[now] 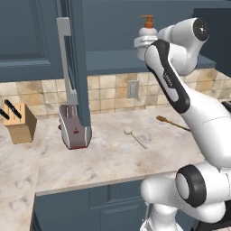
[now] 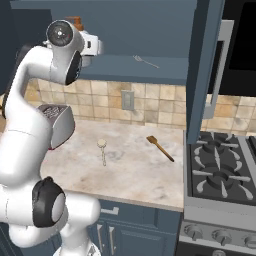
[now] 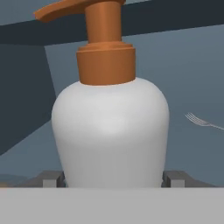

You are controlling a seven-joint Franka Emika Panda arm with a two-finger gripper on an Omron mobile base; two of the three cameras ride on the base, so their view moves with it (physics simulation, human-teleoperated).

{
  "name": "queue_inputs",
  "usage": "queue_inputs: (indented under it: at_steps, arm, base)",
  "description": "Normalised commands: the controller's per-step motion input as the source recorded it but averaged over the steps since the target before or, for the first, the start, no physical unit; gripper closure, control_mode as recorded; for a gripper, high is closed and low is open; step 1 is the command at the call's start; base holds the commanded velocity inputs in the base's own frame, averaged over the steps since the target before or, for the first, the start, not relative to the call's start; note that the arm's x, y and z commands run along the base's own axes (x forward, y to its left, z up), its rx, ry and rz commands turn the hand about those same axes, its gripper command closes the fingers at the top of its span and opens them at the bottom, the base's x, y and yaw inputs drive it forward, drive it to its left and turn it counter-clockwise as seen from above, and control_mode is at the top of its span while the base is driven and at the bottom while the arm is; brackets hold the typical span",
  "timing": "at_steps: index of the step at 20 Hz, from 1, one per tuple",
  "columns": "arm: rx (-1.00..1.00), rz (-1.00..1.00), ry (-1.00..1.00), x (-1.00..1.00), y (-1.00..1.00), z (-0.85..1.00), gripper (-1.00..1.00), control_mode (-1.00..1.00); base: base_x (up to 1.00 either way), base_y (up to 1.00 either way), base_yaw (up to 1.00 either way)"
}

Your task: Pick the dish brush and soap dispenser from the cabinet and place them on the counter.

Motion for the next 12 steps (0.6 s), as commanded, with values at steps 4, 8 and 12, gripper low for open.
queue_inputs:
  at_steps: [4, 8, 12]
  arm:
    - [0.0, -0.02, 0.0, -0.91, -0.11, 0.11, 1.0, -1.0]
    - [0.01, -0.02, 0.0, -0.95, -0.09, 0.0, 1.0, -1.0]
    - [0.01, -0.03, 0.0, -1.0, -0.05, 0.0, 1.0, -1.0]
  base:
    - [0.0, 0.0, 0.0]
    - [0.0, 0.0, 0.0]
    - [0.0, 0.0, 0.0]
